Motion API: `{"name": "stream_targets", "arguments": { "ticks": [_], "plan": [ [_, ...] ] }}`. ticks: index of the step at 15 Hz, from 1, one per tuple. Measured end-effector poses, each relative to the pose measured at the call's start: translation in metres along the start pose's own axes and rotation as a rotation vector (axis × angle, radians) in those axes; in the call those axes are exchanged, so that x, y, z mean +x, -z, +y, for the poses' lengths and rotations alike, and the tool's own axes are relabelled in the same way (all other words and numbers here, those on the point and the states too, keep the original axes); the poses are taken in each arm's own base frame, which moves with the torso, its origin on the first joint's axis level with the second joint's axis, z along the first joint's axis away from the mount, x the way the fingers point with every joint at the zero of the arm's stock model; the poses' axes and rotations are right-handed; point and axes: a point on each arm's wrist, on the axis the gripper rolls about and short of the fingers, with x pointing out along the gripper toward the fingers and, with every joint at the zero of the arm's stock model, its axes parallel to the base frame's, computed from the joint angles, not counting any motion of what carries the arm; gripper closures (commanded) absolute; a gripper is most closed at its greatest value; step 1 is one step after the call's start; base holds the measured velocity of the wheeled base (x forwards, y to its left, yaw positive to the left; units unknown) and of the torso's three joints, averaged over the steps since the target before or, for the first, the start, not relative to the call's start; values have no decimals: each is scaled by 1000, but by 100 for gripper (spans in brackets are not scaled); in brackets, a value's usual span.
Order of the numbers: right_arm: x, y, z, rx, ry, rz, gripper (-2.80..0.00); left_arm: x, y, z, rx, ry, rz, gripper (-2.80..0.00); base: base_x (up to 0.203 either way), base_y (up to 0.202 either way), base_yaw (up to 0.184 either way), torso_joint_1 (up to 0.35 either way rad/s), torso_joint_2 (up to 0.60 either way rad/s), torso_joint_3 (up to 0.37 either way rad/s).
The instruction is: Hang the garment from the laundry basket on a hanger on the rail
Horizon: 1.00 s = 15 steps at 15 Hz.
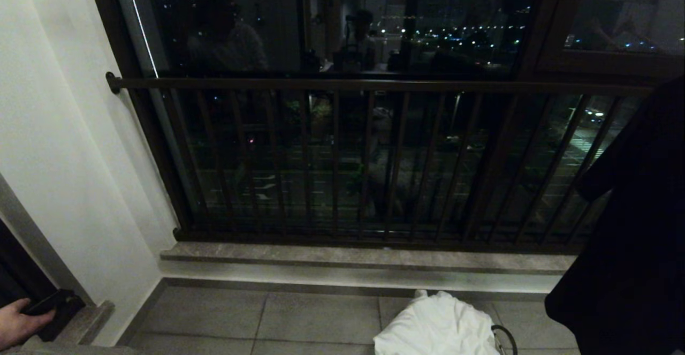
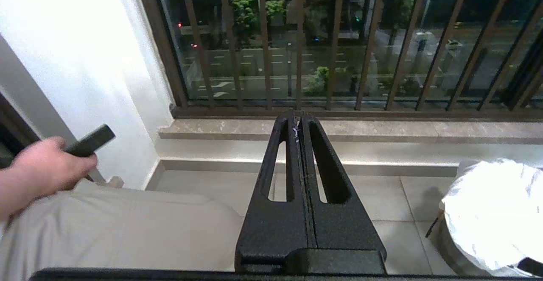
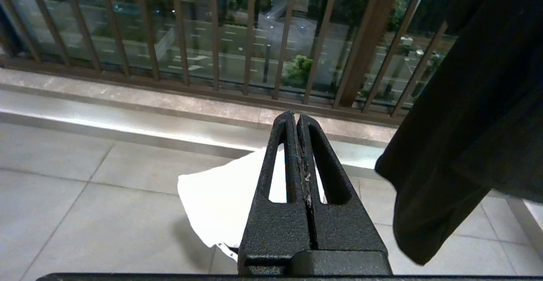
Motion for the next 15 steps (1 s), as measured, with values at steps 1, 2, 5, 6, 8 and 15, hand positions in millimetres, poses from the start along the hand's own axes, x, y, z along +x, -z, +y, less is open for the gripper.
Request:
{"name": "stream_targets", "arguments": {
  "ticks": [1,2,5,6,8,15],
  "plan": [
    [0,0,0,0,0,0,0,0,0,0,0,0,0,0,0,0,0,-154,369,203],
    [0,0,0,0,0,0,0,0,0,0,0,0,0,0,0,0,0,-159,388,219],
    [0,0,0,1,0,0,0,0,0,0,0,0,0,0,0,0,0,-203,485,281],
    [0,0,0,0,0,0,0,0,0,0,0,0,0,0,0,0,0,-224,556,325],
    [0,0,0,0,0,0,0,0,0,0,0,0,0,0,0,0,0,-220,547,326],
    [0,0,0,0,0,0,0,0,0,0,0,0,0,0,0,0,0,-193,519,326]
  ]
}}
